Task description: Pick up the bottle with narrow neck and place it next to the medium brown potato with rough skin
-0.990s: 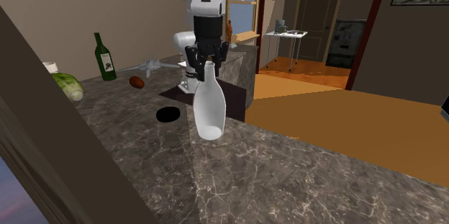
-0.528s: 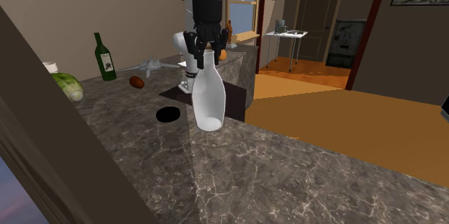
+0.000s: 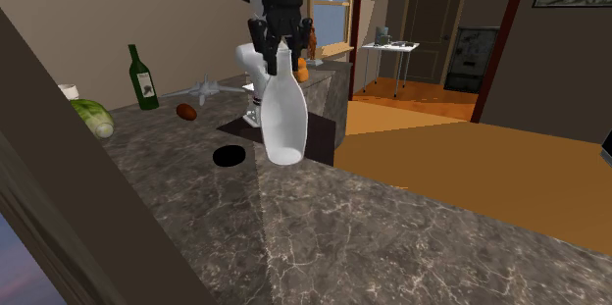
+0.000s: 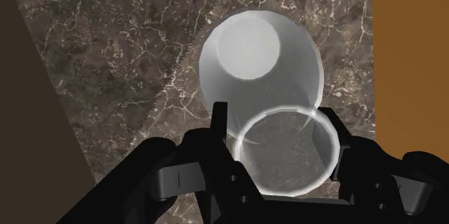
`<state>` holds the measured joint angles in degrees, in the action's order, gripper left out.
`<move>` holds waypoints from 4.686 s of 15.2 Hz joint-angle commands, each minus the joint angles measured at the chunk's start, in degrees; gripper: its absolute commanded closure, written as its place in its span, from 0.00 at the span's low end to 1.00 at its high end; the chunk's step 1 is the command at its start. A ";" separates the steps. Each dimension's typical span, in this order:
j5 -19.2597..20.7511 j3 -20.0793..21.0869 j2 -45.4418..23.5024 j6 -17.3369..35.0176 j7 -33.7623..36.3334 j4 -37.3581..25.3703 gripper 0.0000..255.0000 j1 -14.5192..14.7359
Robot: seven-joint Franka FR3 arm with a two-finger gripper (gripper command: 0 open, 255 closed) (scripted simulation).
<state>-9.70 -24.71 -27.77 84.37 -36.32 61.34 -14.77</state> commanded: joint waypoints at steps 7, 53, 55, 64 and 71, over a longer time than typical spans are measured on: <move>7.36 -1.99 19.06 4.71 -0.45 22.52 1.00 4.42; 42.56 -2.24 86.54 -34.65 -24.63 41.93 1.00 -9.96; 43.93 -2.62 87.66 -35.52 -26.12 41.70 1.00 -10.26; 44.91 -3.64 93.97 -31.52 -24.05 52.04 1.00 -11.62; 46.13 -4.88 98.51 -28.70 -22.84 59.36 1.00 -12.68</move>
<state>36.13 -29.29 70.15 55.21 -59.27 119.73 -27.36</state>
